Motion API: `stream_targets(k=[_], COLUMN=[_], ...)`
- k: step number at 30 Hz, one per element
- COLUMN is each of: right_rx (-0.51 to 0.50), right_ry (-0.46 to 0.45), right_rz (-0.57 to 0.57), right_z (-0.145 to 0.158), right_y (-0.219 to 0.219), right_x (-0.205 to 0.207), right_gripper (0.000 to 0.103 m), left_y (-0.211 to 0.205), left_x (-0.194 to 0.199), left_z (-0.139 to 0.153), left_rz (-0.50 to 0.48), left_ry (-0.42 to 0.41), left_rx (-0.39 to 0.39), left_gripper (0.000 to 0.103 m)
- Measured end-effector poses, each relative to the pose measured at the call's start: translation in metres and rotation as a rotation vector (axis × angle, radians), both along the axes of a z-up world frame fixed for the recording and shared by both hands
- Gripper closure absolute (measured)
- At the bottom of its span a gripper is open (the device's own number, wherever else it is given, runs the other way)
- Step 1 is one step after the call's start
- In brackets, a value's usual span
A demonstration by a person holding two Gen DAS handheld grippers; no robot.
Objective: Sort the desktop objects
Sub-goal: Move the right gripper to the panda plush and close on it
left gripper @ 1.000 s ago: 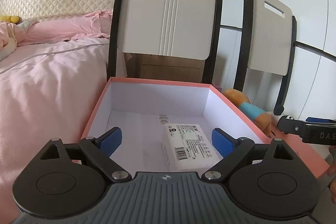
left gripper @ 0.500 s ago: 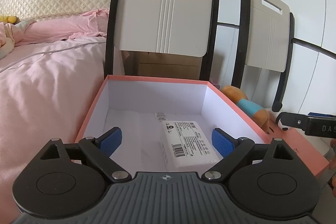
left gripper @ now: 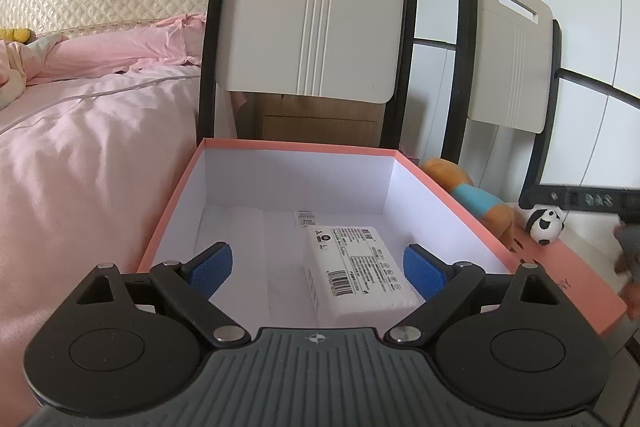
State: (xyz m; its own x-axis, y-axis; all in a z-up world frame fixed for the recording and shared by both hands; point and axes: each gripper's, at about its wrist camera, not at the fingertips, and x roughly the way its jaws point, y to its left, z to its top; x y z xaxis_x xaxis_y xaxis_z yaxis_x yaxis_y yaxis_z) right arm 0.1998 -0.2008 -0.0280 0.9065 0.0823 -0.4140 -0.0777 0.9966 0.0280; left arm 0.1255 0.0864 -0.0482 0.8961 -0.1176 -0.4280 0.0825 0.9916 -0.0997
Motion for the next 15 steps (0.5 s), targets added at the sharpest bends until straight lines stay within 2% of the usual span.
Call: stream_targets(k=[5, 10, 15], right_rx=[-0.04, -0.096, -0.064], right_ry=[0.053, 0.14, 0.231], right_rz=[-0.061, -0.153, -0.259], right_z=[-0.005, -0.024, -0.044], right_y=[-0.027, -0.065, -0.104], right_x=[0.051, 0.103, 0.13], right_gripper=[0.0, 0.0, 0.0], left_y=[0.0, -0.002, -0.004], left_x=[0.0, -0.001, -0.002], left_z=[-0.001, -0.001, -0.001], left_rz=[0.007, 0.006, -0.003], left_ry=[-0.003, -0.011, -0.018], left_rx=[0.004, 0.01, 0.018], left_gripper=[0.009, 0.009, 0.009])
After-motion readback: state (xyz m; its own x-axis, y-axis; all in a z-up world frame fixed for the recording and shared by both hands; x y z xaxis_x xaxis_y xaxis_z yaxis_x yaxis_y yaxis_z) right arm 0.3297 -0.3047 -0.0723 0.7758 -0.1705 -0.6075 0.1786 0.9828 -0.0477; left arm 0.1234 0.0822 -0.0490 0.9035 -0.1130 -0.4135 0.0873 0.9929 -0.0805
